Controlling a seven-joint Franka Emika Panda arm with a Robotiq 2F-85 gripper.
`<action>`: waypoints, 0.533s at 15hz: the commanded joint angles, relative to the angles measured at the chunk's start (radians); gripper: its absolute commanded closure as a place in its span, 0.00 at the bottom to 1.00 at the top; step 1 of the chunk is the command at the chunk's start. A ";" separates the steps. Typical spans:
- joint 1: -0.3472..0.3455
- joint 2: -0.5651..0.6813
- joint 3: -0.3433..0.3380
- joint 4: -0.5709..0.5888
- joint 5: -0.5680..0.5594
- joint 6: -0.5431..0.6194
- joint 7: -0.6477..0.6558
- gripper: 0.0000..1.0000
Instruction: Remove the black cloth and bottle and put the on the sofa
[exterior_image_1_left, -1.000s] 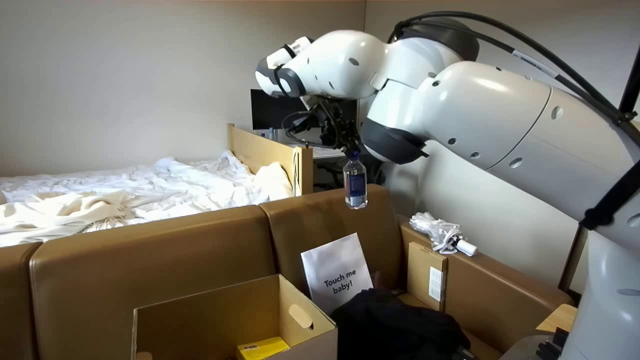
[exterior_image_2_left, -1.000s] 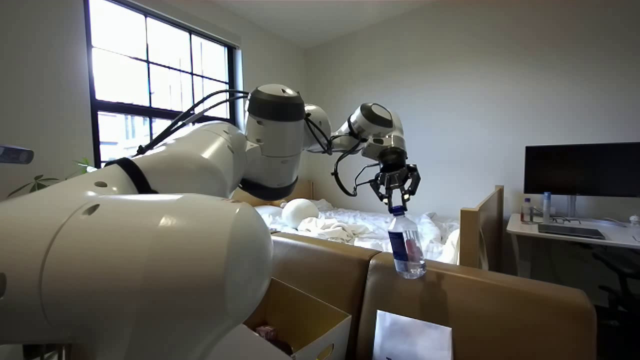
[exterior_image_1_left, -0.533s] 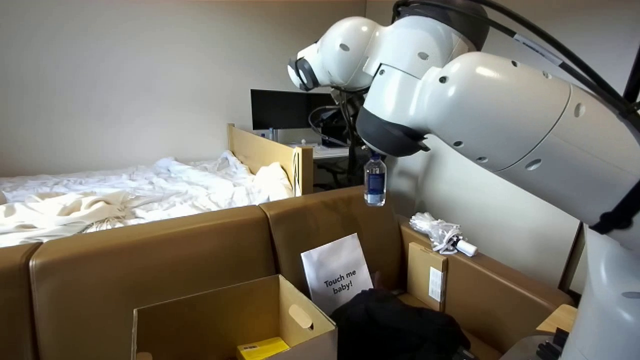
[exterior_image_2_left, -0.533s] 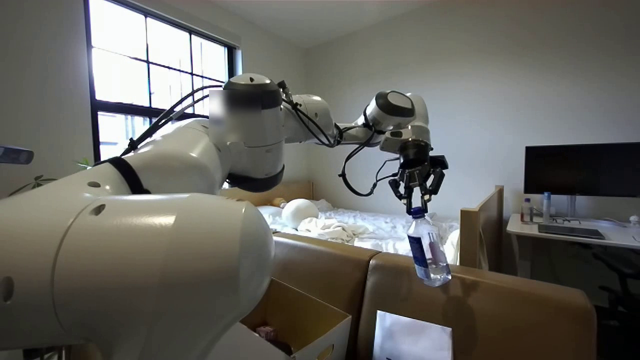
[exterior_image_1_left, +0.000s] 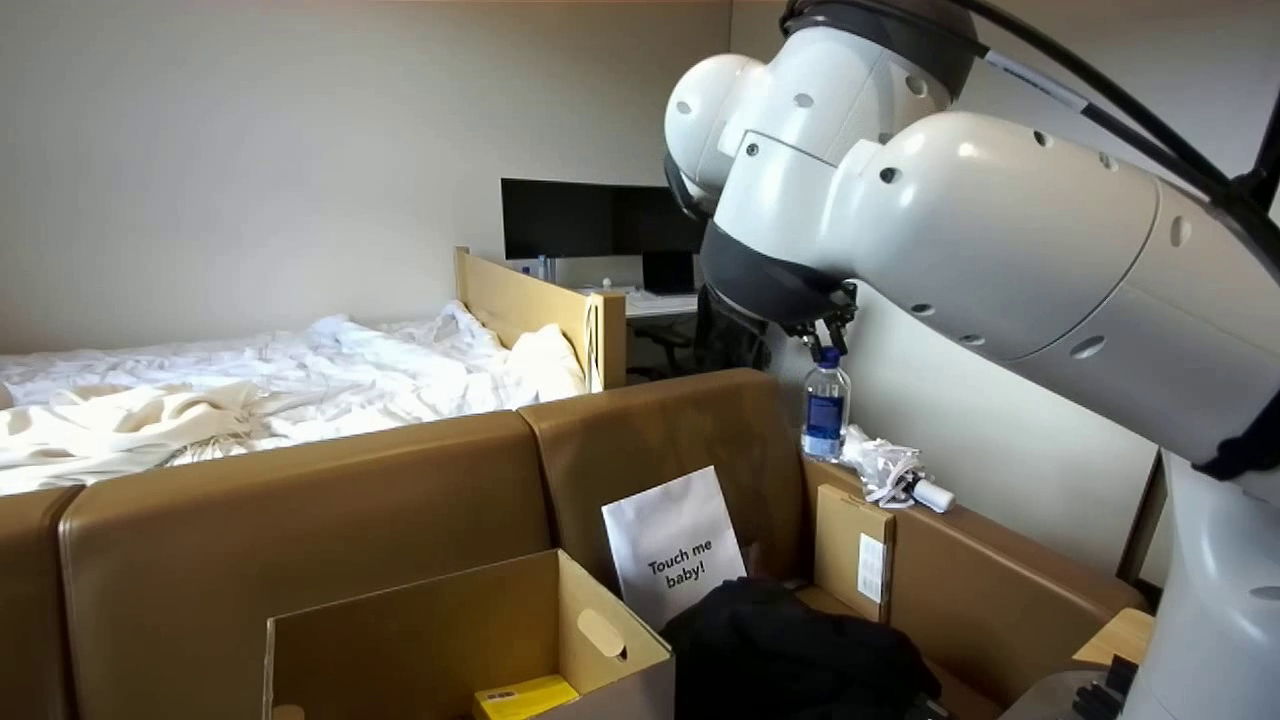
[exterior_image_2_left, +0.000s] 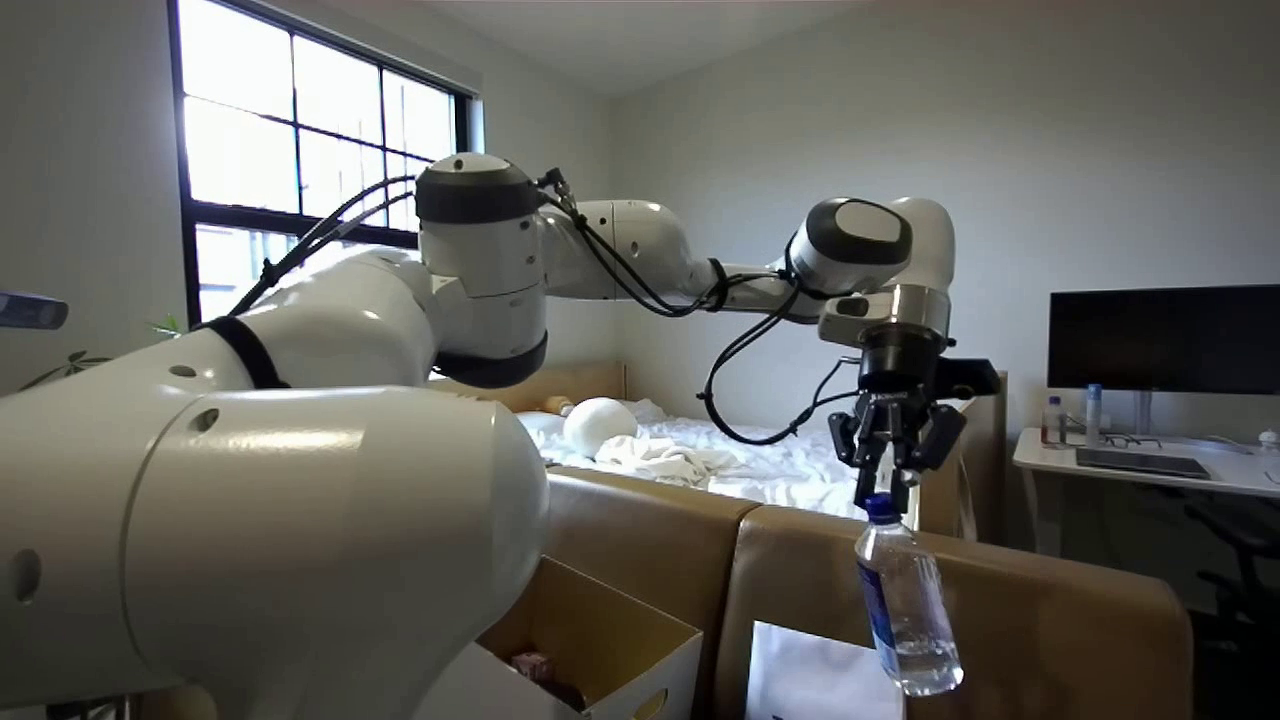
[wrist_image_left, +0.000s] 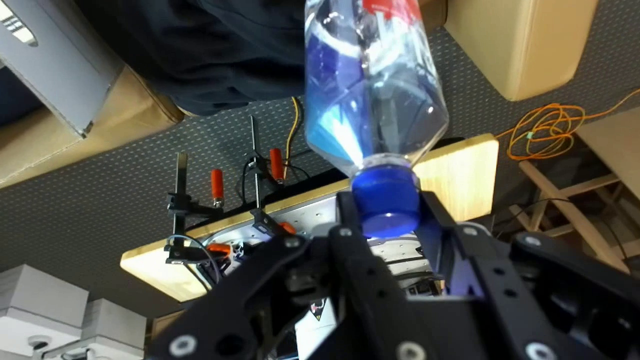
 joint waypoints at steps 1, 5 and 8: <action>0.097 0.045 -0.043 -0.258 0.010 0.141 -0.117 0.88; 0.064 -0.051 0.047 -0.220 -0.062 0.174 -0.052 0.67; 0.058 -0.062 0.057 -0.191 -0.069 0.176 -0.044 0.67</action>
